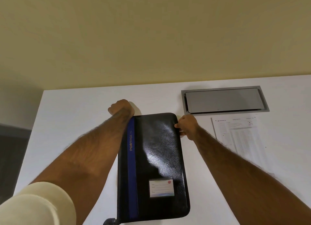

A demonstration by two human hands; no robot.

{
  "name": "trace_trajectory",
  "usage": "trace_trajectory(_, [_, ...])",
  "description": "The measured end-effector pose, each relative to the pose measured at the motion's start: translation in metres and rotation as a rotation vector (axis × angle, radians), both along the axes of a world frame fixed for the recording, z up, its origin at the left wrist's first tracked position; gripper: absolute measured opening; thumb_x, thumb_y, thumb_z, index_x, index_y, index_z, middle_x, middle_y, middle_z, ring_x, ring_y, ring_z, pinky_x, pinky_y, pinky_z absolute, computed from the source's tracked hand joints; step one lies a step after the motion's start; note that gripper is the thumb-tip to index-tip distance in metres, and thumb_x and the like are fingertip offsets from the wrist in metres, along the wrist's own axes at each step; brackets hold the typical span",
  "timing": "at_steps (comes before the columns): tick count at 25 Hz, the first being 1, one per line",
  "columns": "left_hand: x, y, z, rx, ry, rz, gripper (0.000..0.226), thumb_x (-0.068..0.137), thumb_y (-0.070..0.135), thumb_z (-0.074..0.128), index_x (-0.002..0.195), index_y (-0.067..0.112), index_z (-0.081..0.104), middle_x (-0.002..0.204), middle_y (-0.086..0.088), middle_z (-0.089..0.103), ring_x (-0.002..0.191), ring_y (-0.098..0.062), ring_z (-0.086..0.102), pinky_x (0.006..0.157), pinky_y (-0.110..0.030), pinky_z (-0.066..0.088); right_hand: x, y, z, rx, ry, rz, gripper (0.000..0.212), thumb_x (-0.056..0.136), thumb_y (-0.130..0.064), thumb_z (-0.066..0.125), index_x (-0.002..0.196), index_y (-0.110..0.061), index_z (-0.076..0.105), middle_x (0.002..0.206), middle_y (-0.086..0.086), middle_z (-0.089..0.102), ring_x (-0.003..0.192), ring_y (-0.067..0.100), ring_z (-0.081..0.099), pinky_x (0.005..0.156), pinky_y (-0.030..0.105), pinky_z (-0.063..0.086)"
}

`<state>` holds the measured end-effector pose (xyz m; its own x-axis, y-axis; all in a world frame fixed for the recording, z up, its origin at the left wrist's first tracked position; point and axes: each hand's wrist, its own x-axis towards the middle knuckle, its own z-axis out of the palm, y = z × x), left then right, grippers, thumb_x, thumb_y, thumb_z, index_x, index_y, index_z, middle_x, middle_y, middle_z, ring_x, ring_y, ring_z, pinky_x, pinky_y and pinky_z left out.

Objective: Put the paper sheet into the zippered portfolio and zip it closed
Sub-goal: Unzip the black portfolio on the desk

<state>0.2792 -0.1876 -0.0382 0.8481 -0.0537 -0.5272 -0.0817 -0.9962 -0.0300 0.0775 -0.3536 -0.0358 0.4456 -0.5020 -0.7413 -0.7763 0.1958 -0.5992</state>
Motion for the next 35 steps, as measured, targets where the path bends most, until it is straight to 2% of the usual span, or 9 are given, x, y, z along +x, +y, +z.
trace_trajectory(4, [-0.005, -0.018, 0.004, -0.032, 0.106, 0.046, 0.046, 0.096, 0.023, 0.058, 0.137, 0.005, 0.051, 0.14, -0.015, 0.054, 0.132, -0.032, 0.049, 0.108, -0.041, 0.038, 0.001, -0.001, -0.005, -0.059, -0.021, 0.003, 0.008, 0.084, 0.009, 0.068, 0.088, 0.005, 0.063, 0.097, 0.022, 0.068, 0.086, 0.035, 0.069, 0.067, 0.039, 0.06])
trace_trajectory(8, [-0.02, -0.04, 0.013, -0.139, 0.123, -0.014, 0.041, 0.089, 0.018, 0.059, 0.128, 0.004, 0.058, 0.131, -0.015, 0.059, 0.122, -0.033, 0.056, 0.099, -0.041, 0.044, 0.003, 0.0, -0.01, -0.107, -0.029, 0.004, 0.016, 0.082, 0.007, 0.069, 0.073, -0.004, 0.062, 0.091, 0.021, 0.069, 0.083, 0.035, 0.07, 0.075, 0.046, 0.062])
trace_trajectory(13, [-0.052, -0.077, 0.019, -0.29, 0.109, -0.105, 0.029, 0.086, 0.013, 0.063, 0.114, 0.003, 0.064, 0.122, -0.014, 0.066, 0.112, -0.033, 0.064, 0.09, -0.038, 0.052, 0.005, 0.001, -0.012, -0.169, -0.017, 0.018, 0.022, 0.073, 0.008, 0.075, 0.066, -0.007, 0.061, 0.071, 0.009, 0.066, 0.059, 0.018, 0.063, 0.048, 0.025, 0.052])
trace_trajectory(20, [-0.097, -0.12, 0.016, -0.337, 0.069, -0.383, 0.027, 0.089, 0.021, 0.062, 0.113, 0.008, 0.065, 0.119, -0.011, 0.067, 0.107, -0.031, 0.064, 0.078, -0.032, 0.044, 0.001, -0.003, -0.02, -0.137, -0.033, 0.045, 0.022, 0.076, 0.003, 0.079, 0.09, 0.001, 0.063, 0.084, 0.012, 0.065, 0.067, 0.019, 0.063, 0.058, 0.028, 0.055])
trace_trajectory(23, [-0.099, -0.121, 0.008, -0.375, 0.178, -0.445, 0.039, 0.093, 0.047, 0.061, 0.105, 0.01, 0.066, 0.108, -0.007, 0.068, 0.097, -0.027, 0.063, 0.077, -0.034, 0.047, -0.002, -0.005, -0.02, -0.051, -0.066, -0.04, 0.036, 0.078, 0.001, 0.079, 0.108, -0.001, 0.06, 0.099, 0.013, 0.066, 0.078, 0.021, 0.065, 0.062, 0.026, 0.056])
trace_trajectory(25, [-0.088, -0.113, 0.005, -0.398, 0.236, -0.427, 0.046, 0.089, 0.055, 0.064, 0.096, 0.01, 0.066, 0.099, -0.006, 0.067, 0.091, -0.024, 0.061, 0.08, -0.036, 0.049, -0.004, -0.009, -0.019, -0.044, -0.033, -0.015, 0.024, 0.085, -0.005, 0.074, 0.106, 0.0, 0.063, 0.102, 0.015, 0.068, 0.08, 0.023, 0.068, 0.066, 0.026, 0.057])
trace_trajectory(27, [-0.074, -0.103, -0.001, -0.363, 0.244, -0.457, 0.038, 0.088, 0.047, 0.071, 0.095, 0.01, 0.07, 0.1, -0.008, 0.069, 0.087, -0.021, 0.058, 0.078, -0.033, 0.045, -0.007, -0.016, -0.017, -0.061, -0.026, 0.047, 0.015, 0.093, -0.008, 0.063, 0.104, 0.002, 0.066, 0.106, 0.019, 0.07, 0.088, 0.03, 0.07, 0.076, 0.033, 0.06])
trace_trajectory(30, [-0.067, -0.097, -0.005, -0.343, 0.214, -0.484, 0.02, 0.088, 0.025, 0.073, 0.102, 0.01, 0.075, 0.109, -0.01, 0.071, 0.087, -0.017, 0.054, 0.078, -0.028, 0.039, -0.011, -0.025, -0.012, -0.262, -0.052, 0.196, 0.024, 0.092, -0.002, 0.056, 0.114, -0.003, 0.067, 0.119, 0.017, 0.067, 0.106, 0.034, 0.066, 0.091, 0.043, 0.057])
trace_trajectory(35, [-0.067, -0.099, -0.001, -0.378, 0.22, -0.428, 0.015, 0.089, 0.017, 0.072, 0.102, 0.01, 0.076, 0.106, -0.008, 0.07, 0.089, -0.019, 0.055, 0.079, -0.029, 0.041, -0.004, -0.032, -0.007, -0.449, -0.12, 0.424, 0.037, 0.092, -0.002, 0.062, 0.126, -0.017, 0.064, 0.133, 0.006, 0.063, 0.111, 0.026, 0.064, 0.093, 0.032, 0.053])
